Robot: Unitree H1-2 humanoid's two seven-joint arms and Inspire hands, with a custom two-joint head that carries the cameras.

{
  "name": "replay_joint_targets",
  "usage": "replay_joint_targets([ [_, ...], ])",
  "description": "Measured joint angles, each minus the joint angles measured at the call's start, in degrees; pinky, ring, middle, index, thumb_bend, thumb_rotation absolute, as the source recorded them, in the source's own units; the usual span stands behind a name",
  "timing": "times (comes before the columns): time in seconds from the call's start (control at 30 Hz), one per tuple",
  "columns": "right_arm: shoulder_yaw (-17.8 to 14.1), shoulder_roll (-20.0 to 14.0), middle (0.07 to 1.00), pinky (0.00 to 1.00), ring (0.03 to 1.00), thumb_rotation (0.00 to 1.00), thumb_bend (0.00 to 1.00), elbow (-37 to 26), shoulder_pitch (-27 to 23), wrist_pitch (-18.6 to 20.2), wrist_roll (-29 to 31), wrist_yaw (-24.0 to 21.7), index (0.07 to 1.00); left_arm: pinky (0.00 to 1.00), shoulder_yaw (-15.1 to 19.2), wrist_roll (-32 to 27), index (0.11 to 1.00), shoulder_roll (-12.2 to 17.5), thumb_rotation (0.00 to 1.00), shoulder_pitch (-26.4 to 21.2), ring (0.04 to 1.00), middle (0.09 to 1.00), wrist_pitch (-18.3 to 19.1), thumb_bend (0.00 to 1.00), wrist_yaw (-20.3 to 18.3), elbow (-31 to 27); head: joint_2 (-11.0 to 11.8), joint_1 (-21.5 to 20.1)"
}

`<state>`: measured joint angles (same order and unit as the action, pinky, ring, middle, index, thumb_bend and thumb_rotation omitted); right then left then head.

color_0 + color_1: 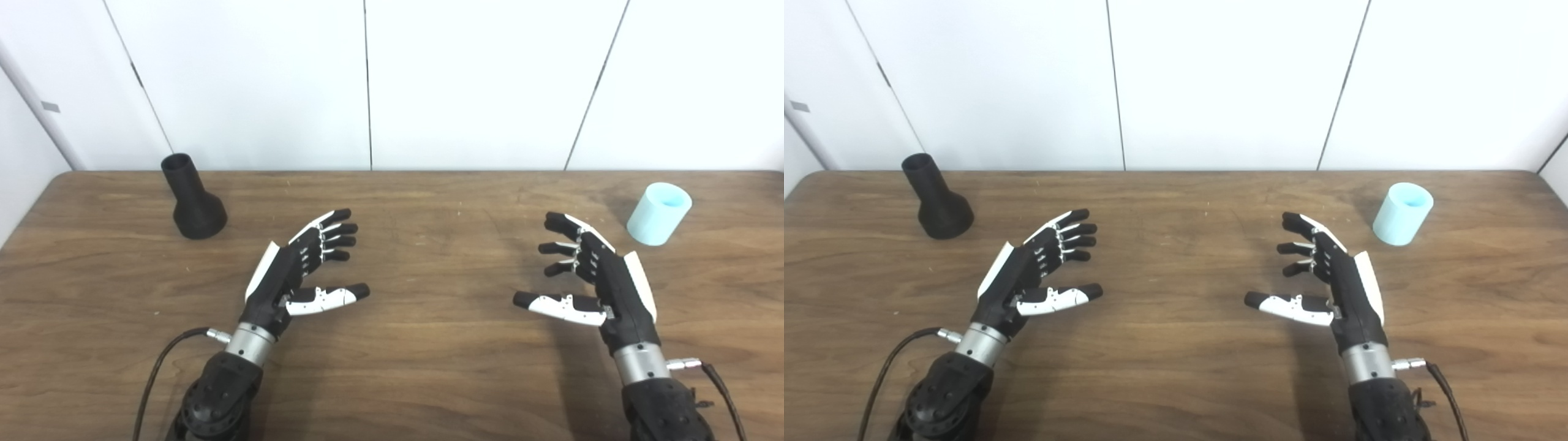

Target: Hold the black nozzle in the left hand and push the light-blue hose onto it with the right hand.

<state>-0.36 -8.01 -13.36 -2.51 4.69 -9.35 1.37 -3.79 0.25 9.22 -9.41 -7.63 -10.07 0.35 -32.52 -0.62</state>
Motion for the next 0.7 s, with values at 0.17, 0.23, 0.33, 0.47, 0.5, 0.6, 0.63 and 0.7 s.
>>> replay_joint_targets([
  [0.17,0.0,0.0,0.824,0.53,0.698,0.09,0.77,0.0,0.0,0.0,0.0,0.0,0.805,0.69,0.1,0.0,0.816,0.0,0.03,0.0,0.778,0.789,0.0,0.67,0.0,0.0,0.0,0.0],
  [0.23,0.0,0.0,0.824,0.53,0.698,0.09,0.77,0.0,0.0,0.0,0.0,0.0,0.805,0.69,0.1,0.0,0.816,0.0,0.03,0.0,0.777,0.788,0.0,0.67,0.0,0.0,0.0,0.0],
  [0.33,0.0,0.0,0.824,0.53,0.698,0.09,0.77,0.0,0.0,0.0,0.0,0.0,0.805,0.68,0.1,0.0,0.816,0.0,0.03,0.0,0.774,0.787,0.0,0.67,0.0,0.0,0.0,0.0],
  [0.47,0.0,0.0,0.822,0.53,0.695,0.09,0.78,0.0,0.0,0.0,0.0,0.0,0.804,0.67,0.2,0.0,0.816,-0.1,0.03,0.0,0.771,0.777,-0.1,0.67,0.0,0.0,0.0,0.0],
  [0.5,0.0,0.0,0.821,0.53,0.694,0.09,0.78,0.0,0.0,0.0,0.0,0.0,0.804,0.67,0.2,0.0,0.816,-0.2,0.03,0.0,0.769,0.775,-0.2,0.67,0.1,0.0,0.0,0.1],
  [0.6,0.0,0.0,0.82,0.53,0.693,0.09,0.78,0.0,0.0,0.0,0.3,0.0,0.804,0.67,0.2,0.0,0.816,-0.2,0.03,0.0,0.767,0.773,-0.6,0.67,0.1,0.0,0.0,0.1],
  [0.63,0.0,0.0,0.82,0.53,0.693,0.09,0.78,0.0,0.0,0.0,0.5,0.0,0.804,0.67,0.2,0.0,0.815,-0.2,0.03,0.0,0.767,0.772,-0.8,0.67,0.1,0.0,0.1,0.1],
  [0.7,0.0,0.0,0.82,0.53,0.693,0.09,0.78,0.0,0.0,0.0,0.6,0.0,0.804,0.67,0.2,0.0,0.815,-0.3,0.03,0.0,0.765,0.77,-1.3,0.67,0.2,0.1,0.5,0.6],
])
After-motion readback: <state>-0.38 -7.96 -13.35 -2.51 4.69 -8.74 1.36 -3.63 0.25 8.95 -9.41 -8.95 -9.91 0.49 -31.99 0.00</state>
